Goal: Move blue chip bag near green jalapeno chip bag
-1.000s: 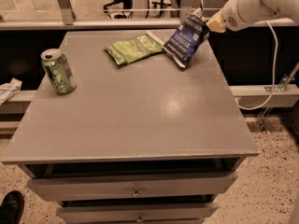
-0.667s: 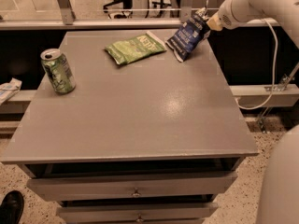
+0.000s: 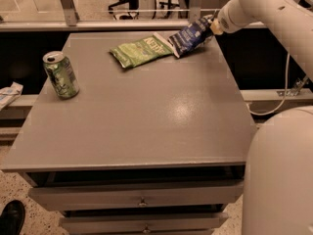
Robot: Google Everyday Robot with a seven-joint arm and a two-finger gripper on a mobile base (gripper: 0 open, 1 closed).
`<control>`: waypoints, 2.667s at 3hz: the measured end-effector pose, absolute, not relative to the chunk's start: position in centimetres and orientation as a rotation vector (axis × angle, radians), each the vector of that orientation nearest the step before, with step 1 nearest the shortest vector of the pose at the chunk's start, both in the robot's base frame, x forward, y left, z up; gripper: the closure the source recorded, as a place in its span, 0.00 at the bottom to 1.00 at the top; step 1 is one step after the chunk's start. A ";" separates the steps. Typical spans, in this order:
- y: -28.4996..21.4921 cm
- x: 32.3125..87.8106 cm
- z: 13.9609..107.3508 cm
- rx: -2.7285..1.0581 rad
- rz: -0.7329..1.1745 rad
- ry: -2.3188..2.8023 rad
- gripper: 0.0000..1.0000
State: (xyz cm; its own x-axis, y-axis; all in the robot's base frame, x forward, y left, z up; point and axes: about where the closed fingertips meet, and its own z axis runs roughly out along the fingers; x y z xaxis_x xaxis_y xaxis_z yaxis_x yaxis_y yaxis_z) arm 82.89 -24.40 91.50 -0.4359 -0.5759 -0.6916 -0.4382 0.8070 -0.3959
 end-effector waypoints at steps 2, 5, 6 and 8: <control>-21.0 81.0 90.5 -0.771 -0.115 2.110 0.85; -19.3 78.4 89.0 -0.871 -0.071 2.103 0.17; -19.2 77.7 89.5 -0.902 -0.058 2.080 0.00; -21.7 74.2 91.3 -0.967 0.013 1.987 0.00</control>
Offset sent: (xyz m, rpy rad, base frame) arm -0.0433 0.0549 -0.0124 0.0600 0.0483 0.0920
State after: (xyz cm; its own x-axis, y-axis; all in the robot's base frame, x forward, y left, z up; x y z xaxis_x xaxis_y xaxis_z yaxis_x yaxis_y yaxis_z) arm 74.24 -21.66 91.30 -0.2909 -0.6230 -0.7261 -0.6327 0.6945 -0.3425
